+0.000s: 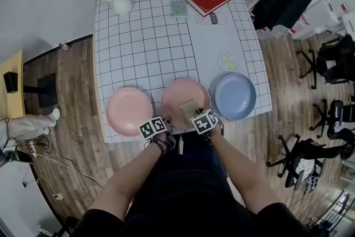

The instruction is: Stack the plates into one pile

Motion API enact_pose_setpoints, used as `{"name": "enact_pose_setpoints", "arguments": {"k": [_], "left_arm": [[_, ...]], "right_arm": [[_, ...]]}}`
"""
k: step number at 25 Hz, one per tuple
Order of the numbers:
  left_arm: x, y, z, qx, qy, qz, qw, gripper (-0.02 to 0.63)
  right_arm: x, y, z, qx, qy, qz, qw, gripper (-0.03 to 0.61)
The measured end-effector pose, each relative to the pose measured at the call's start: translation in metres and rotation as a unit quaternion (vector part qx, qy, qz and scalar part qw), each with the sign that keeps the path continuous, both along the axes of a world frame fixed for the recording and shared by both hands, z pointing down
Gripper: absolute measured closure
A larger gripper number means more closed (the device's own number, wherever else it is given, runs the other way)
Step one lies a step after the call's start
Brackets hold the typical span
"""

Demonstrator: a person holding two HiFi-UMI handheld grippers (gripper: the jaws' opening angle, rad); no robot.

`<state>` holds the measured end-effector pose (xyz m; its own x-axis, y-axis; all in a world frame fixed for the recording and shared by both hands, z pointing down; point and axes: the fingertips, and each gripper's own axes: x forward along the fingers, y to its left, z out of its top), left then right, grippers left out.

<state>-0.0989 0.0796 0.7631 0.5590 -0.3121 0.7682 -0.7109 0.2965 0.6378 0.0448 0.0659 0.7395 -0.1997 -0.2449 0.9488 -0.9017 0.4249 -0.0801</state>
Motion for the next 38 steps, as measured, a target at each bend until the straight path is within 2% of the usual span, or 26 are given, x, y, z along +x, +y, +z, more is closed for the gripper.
{"name": "enact_pose_setpoints", "arguments": {"k": [18,28,32,38], "left_arm": [[0.001,-0.003,-0.001,0.002,0.012,0.001,0.9999,0.597],[-0.001,-0.004,0.001,-0.005,0.012,-0.009,0.9999,0.597],[-0.001,-0.004,0.001,-0.005,0.011,-0.011,0.9999,0.597],[-0.001,-0.005,0.0,-0.003,0.01,-0.009,0.9999,0.597]], "right_arm": [[-0.042,0.017,0.008,-0.047,-0.063,0.097,0.992,0.523],[-0.047,0.021,0.008,-0.085,-0.108,0.182,0.974,0.523],[-0.047,0.021,0.008,-0.089,-0.111,0.183,0.973,0.523],[-0.048,0.021,0.006,-0.083,-0.096,0.157,0.98,0.523]]}}
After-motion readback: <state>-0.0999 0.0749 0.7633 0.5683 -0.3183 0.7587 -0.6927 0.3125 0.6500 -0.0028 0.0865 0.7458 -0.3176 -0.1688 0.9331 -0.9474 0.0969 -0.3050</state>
